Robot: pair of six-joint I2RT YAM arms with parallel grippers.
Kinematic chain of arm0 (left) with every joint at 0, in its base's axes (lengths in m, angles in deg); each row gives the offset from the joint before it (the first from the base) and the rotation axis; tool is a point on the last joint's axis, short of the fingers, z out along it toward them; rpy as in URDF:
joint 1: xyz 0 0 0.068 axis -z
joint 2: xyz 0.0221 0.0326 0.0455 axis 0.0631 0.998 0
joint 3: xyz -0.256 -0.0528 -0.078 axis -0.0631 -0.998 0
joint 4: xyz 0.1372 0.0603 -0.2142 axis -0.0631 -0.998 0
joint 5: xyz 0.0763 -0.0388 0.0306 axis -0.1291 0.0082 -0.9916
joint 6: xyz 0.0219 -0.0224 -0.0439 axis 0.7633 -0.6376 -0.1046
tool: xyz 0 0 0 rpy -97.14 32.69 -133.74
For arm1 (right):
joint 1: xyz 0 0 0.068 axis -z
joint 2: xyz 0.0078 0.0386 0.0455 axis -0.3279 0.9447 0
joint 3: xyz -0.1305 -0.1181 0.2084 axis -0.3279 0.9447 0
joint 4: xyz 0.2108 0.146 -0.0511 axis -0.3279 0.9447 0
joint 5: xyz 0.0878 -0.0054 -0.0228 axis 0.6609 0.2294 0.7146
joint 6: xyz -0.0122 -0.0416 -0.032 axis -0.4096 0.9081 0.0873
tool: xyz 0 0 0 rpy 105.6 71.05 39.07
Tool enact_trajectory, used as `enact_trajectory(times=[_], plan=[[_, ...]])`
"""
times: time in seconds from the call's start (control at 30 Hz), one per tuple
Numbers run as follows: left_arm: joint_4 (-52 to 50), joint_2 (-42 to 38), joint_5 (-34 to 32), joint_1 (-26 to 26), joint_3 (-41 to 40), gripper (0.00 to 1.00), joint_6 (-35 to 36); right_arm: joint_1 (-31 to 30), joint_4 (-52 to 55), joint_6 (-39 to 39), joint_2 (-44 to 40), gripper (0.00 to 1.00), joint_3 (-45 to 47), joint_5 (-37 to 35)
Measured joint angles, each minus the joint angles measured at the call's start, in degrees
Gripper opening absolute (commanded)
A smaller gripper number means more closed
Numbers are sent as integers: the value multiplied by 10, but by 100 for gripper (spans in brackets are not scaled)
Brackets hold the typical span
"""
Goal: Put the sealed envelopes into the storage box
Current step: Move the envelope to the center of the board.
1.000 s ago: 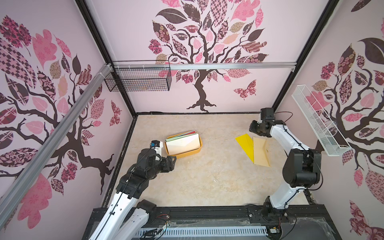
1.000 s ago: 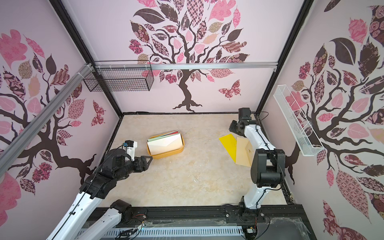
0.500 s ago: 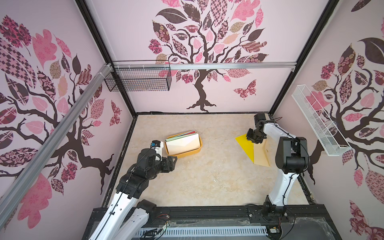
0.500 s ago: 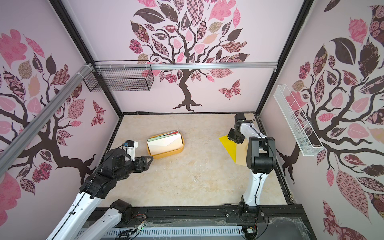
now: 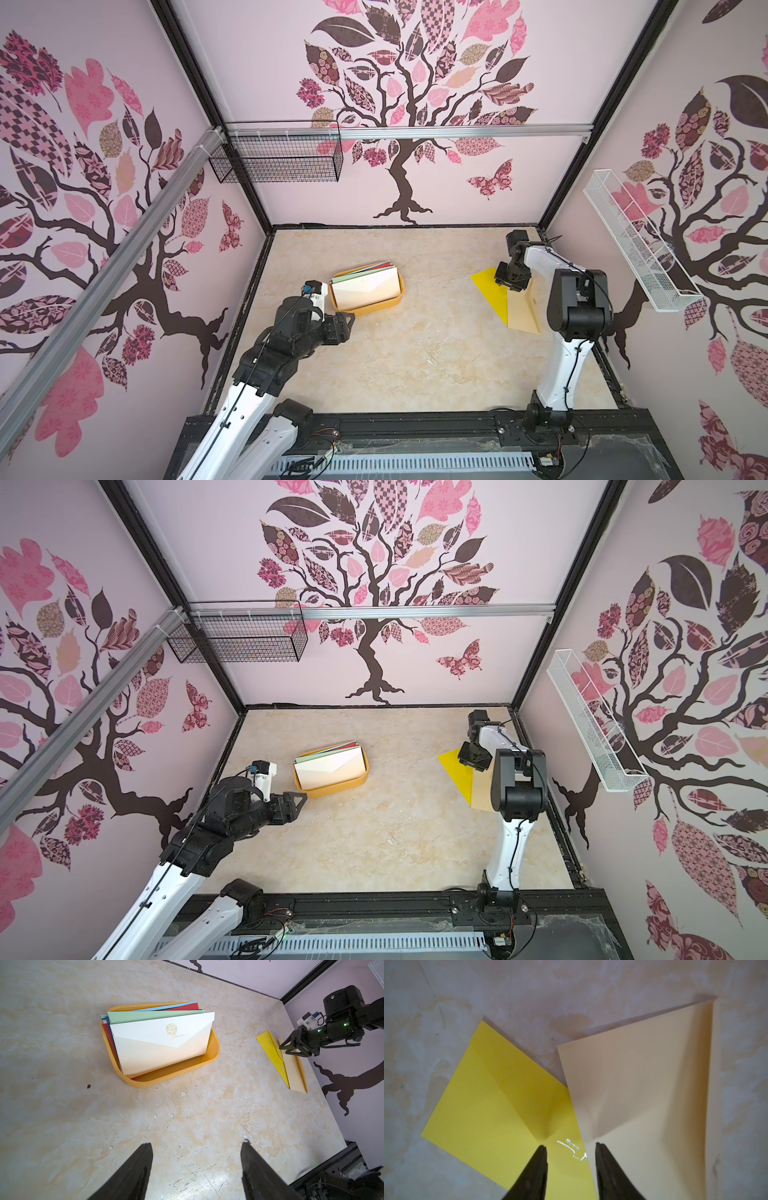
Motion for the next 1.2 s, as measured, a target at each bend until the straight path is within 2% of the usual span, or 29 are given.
enact_trajectory(times=[0.33, 0.53, 0.9, 1.07, 1.2], plan=[[1, 0, 0, 0, 0, 72, 0, 3, -11, 3, 10, 43, 14, 6], [4, 0, 2, 0, 0, 72, 0, -21, -33, 4, -16, 42, 55, 11], [4, -5, 6, 0, 0, 72, 0, -233, -39, -57, -107, 40, 178, 62], [4, -5, 8, 1, 0, 72, 0, -337, -51, -131, -159, 40, 245, 79], [3, -6, 5, 19, 0, 72, -10, -432, -59, -191, -164, 40, 250, 95]])
